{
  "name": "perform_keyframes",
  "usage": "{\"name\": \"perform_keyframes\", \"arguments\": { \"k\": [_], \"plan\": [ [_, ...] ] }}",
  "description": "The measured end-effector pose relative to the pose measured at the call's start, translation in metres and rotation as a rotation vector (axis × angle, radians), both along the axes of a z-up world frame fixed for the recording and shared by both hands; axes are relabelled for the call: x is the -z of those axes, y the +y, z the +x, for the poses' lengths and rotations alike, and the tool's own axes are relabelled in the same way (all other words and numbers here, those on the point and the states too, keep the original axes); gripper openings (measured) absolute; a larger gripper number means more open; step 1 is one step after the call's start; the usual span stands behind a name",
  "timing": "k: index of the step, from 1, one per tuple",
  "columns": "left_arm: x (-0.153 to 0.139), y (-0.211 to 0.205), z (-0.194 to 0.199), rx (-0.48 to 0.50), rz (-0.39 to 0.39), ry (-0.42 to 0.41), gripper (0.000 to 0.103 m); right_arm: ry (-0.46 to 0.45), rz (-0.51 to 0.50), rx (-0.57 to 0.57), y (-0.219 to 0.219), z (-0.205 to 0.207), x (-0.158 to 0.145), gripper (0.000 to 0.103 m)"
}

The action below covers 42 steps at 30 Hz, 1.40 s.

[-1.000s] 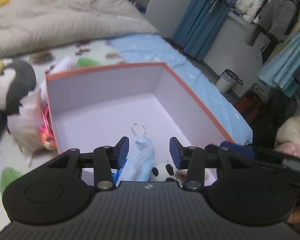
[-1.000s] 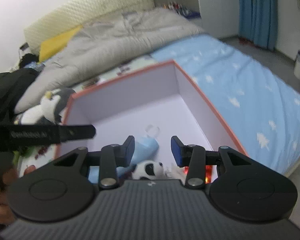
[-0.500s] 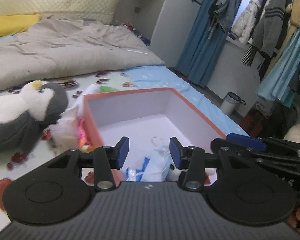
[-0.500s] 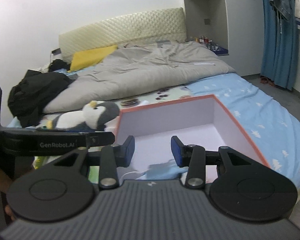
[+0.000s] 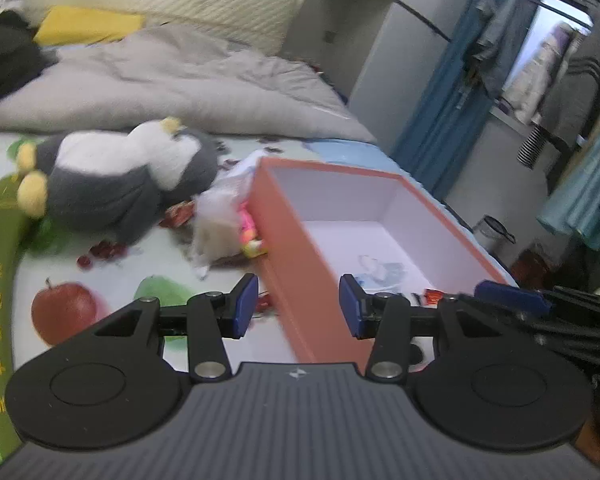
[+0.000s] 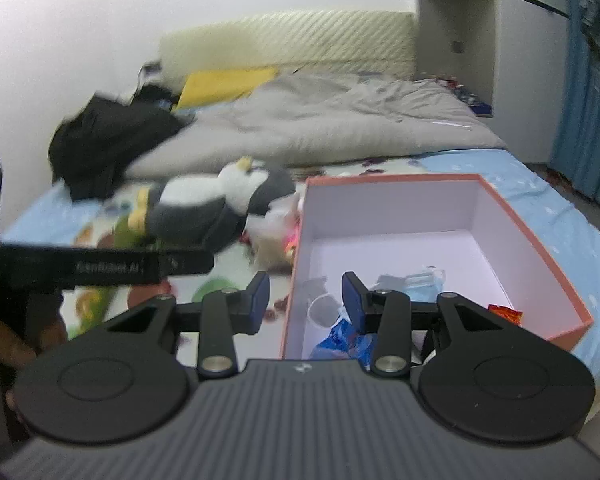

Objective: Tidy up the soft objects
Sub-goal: 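Move both tools toward the toy bird and bread bag beside the box, then grasp the pink-feathered toy bird with the right tool while the left tool grasps the bread bag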

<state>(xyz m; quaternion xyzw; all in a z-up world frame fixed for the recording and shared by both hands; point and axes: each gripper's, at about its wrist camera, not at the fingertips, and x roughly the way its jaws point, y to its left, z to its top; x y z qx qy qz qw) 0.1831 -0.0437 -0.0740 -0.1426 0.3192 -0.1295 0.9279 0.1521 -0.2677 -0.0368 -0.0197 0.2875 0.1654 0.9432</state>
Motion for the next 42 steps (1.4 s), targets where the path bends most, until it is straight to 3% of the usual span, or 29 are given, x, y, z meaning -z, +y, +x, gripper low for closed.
{"name": "perform_keyframes", "arguments": {
  "k": [5, 10, 16, 29, 40, 42],
  "plan": [
    [0.031, 0.024, 0.025, -0.039, -0.013, 0.033, 0.051, 0.01, -0.142, -0.118, 0.028, 0.023, 0.016, 0.043],
    [0.062, 0.046, 0.062, -0.059, -0.11, 0.065, 0.052, -0.012, -0.322, -0.262, 0.055, 0.051, 0.026, 0.043],
    [0.089, 0.059, 0.107, -0.048, -0.159, 0.097, 0.052, -0.026, -0.559, -0.427, 0.085, 0.089, 0.043, 0.043],
    [0.115, 0.073, 0.177, -0.017, -0.242, 0.045, 0.057, 0.007, -0.888, -0.702, 0.138, 0.148, 0.076, 0.042],
    [0.14, 0.08, 0.209, 0.008, -0.343, 0.047, 0.055, 0.112, -1.098, -0.81, 0.164, 0.176, 0.112, 0.041],
    [0.144, 0.08, 0.212, 0.02, -0.357, 0.045, 0.051, 0.124, -1.129, -0.814, 0.166, 0.178, 0.118, 0.041]
  ]
}}
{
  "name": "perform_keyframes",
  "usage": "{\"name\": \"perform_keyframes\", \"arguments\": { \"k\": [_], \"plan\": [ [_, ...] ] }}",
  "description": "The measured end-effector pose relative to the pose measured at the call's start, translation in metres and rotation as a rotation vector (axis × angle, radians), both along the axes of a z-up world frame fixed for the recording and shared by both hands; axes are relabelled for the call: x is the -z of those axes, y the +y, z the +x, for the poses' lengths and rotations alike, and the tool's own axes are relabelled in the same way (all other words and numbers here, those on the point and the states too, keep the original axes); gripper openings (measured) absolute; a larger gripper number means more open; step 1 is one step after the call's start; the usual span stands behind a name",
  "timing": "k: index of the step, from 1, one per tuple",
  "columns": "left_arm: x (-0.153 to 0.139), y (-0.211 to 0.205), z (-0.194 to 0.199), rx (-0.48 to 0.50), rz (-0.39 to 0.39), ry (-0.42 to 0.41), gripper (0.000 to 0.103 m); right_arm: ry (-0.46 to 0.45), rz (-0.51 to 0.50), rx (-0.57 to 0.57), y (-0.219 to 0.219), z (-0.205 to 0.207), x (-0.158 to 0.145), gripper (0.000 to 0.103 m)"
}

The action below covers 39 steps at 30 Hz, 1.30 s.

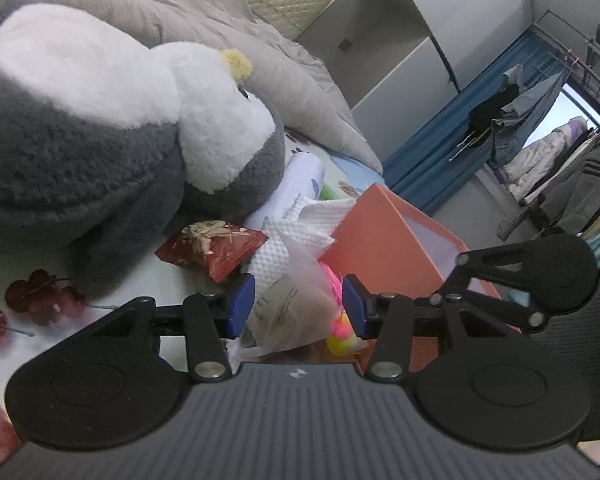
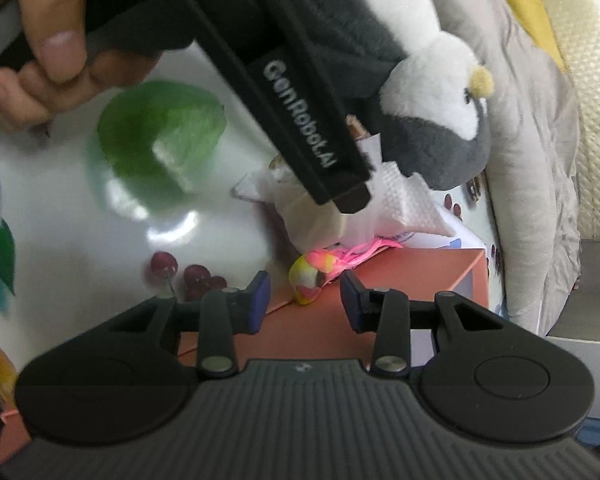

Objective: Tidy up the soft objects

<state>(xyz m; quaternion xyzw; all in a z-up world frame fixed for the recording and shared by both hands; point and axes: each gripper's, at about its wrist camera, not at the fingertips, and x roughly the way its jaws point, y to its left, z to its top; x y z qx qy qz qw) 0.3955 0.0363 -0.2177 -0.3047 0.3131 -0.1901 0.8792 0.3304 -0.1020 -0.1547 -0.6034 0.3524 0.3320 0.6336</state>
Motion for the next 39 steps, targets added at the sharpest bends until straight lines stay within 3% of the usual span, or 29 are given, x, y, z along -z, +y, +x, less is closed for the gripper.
{"name": "perform_keyframes", "arguments": {
  "k": [3, 5, 8, 14, 26, 32, 39],
  "plan": [
    [0.004, -0.003, 0.004, 0.009, 0.006, -0.002, 0.043, 0.004, -0.031, -0.006, 0.003, 0.003, 0.005, 0.04],
    [0.008, -0.003, 0.007, 0.005, -0.001, 0.023, 0.031, -0.002, -0.051, -0.013, 0.004, 0.004, 0.008, 0.037],
    [0.01, -0.002, 0.009, 0.002, -0.006, 0.028, 0.023, -0.007, -0.053, 0.0, 0.005, 0.006, 0.01, 0.027],
    [0.001, -0.006, 0.002, -0.008, 0.022, 0.016, 0.01, -0.027, -0.023, -0.01, 0.003, -0.002, 0.003, 0.024],
    [-0.046, -0.005, -0.04, -0.08, 0.123, 0.034, 0.006, -0.06, 0.104, 0.011, -0.007, -0.042, -0.04, 0.023],
    [-0.068, 0.007, -0.084, -0.11, 0.146, 0.041, 0.006, -0.066, 0.196, 0.045, -0.01, -0.066, -0.055, 0.023],
    [-0.072, 0.023, -0.137, -0.146, 0.163, 0.099, 0.006, -0.05, 0.33, 0.095, -0.009, -0.101, -0.062, 0.023]
  ]
}}
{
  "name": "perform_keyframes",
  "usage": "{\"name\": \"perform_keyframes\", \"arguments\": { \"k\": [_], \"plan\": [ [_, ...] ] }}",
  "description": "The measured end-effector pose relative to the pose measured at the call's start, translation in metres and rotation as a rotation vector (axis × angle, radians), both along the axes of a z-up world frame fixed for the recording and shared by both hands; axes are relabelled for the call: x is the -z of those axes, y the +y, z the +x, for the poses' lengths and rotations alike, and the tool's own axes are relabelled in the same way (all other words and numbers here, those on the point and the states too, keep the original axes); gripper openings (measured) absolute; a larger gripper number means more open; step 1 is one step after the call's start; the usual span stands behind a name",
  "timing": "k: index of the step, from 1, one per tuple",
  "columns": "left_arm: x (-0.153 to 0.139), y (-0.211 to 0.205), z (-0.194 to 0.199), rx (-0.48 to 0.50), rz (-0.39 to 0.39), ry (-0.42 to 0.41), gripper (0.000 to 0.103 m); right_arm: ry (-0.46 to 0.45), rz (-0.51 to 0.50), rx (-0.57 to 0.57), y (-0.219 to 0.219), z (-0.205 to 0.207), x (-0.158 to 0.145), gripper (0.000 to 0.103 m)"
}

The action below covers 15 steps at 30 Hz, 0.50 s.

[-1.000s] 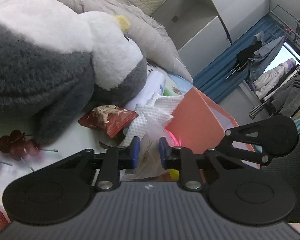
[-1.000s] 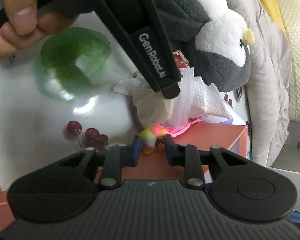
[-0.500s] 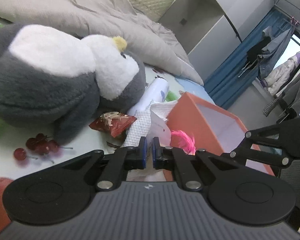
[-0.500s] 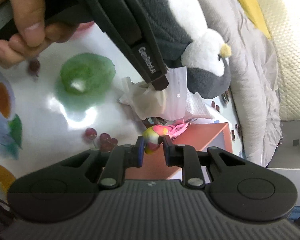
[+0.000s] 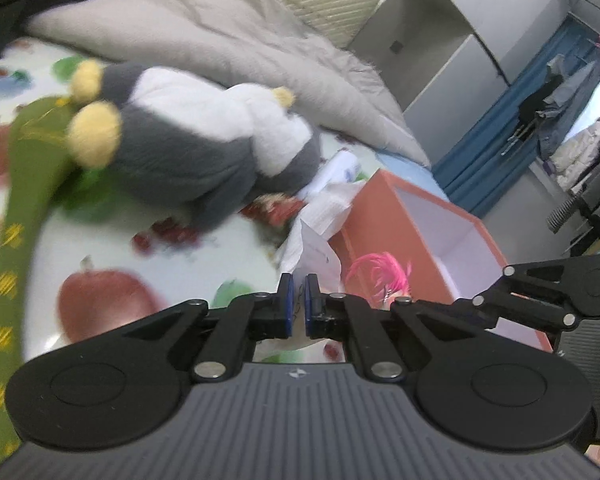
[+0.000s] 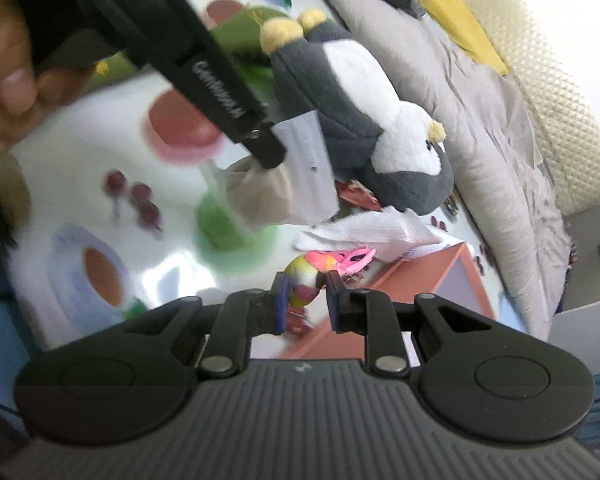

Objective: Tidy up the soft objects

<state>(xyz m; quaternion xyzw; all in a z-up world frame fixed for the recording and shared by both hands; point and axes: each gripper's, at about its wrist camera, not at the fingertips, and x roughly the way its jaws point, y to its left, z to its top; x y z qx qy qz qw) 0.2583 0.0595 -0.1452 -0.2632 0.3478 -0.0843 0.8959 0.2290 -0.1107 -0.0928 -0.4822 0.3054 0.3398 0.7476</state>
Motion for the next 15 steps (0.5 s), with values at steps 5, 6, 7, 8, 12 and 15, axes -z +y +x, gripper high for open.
{"name": "perform_keyframes", "arguments": {
  "k": [5, 6, 7, 8, 12, 15],
  "plan": [
    [0.013, 0.012, -0.031, -0.007, -0.05, 0.07, 0.006, 0.04, 0.13, 0.081, 0.001, -0.021, 0.006, 0.023],
    [0.015, 0.013, -0.037, -0.011, -0.049, 0.081, 0.006, 0.055, 0.165, 0.107, 0.001, -0.025, 0.009, 0.023],
    [0.017, 0.015, -0.042, -0.013, -0.044, 0.09, 0.006, 0.07, 0.193, 0.131, 0.0, -0.027, 0.013, 0.023],
    [0.019, 0.016, -0.046, -0.013, -0.039, 0.102, 0.006, 0.088, 0.225, 0.157, -0.001, -0.03, 0.016, 0.023],
    [0.029, 0.022, -0.056, -0.027, -0.021, 0.144, 0.007, 0.14, 0.332, 0.278, -0.008, -0.038, 0.033, 0.023],
    [0.035, 0.025, -0.056, -0.029, -0.017, 0.169, 0.007, 0.226, 0.416, 0.391, -0.017, -0.038, 0.047, 0.023]
  ]
}}
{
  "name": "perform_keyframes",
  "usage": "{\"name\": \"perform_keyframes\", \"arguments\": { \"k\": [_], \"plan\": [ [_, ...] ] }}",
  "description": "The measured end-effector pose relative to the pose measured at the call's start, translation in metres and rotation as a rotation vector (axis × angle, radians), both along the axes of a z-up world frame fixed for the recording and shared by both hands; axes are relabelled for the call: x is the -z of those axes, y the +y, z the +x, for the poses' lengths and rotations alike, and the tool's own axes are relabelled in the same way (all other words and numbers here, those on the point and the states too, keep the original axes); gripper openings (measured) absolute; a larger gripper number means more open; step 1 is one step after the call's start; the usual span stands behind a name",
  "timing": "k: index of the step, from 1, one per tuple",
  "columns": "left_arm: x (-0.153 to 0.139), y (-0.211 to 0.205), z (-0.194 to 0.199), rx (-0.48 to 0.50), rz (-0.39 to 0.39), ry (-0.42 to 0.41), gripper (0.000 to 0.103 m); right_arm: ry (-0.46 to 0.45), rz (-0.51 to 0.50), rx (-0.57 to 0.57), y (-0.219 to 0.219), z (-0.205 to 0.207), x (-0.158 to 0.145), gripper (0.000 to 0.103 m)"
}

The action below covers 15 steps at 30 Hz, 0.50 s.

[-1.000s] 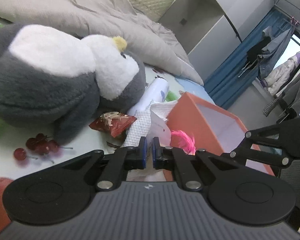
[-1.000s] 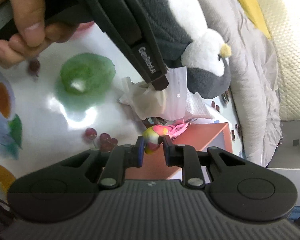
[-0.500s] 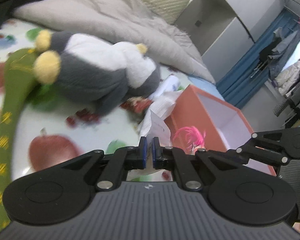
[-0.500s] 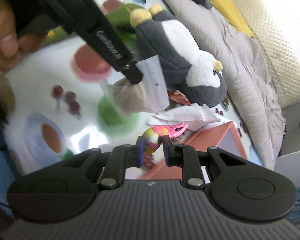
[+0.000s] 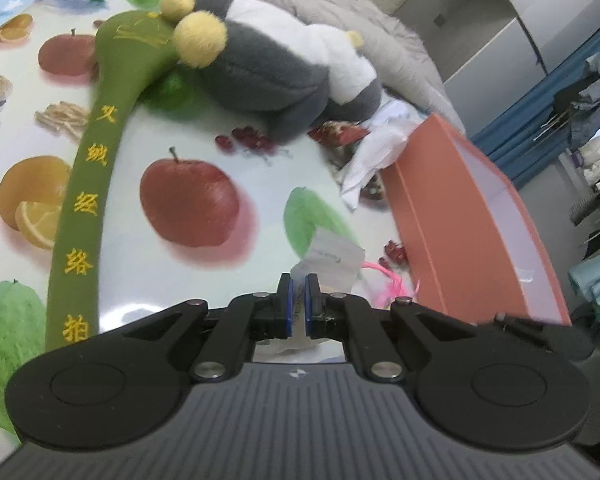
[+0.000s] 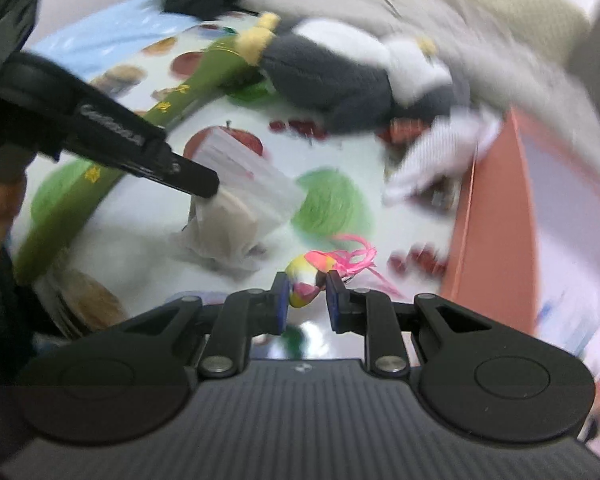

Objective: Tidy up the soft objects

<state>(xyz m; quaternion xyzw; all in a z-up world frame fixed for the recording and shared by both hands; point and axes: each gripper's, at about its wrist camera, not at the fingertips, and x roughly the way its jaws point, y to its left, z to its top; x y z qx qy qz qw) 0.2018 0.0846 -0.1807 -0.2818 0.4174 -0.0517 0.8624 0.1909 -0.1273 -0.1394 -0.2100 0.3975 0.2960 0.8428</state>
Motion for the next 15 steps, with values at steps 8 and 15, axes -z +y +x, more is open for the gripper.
{"name": "perform_keyframes", "arguments": {
  "k": [8, 15],
  "plan": [
    [0.011, 0.003, 0.005, -0.046, 0.009, -0.018, 0.012, 0.09, 0.155, 0.235, -0.028, 0.004, 0.02, 0.024],
    [0.02, -0.006, 0.007, -0.048, 0.046, -0.002, 0.048, 0.149, 0.229, 0.359, -0.038, 0.005, 0.026, 0.035]
  ]
}}
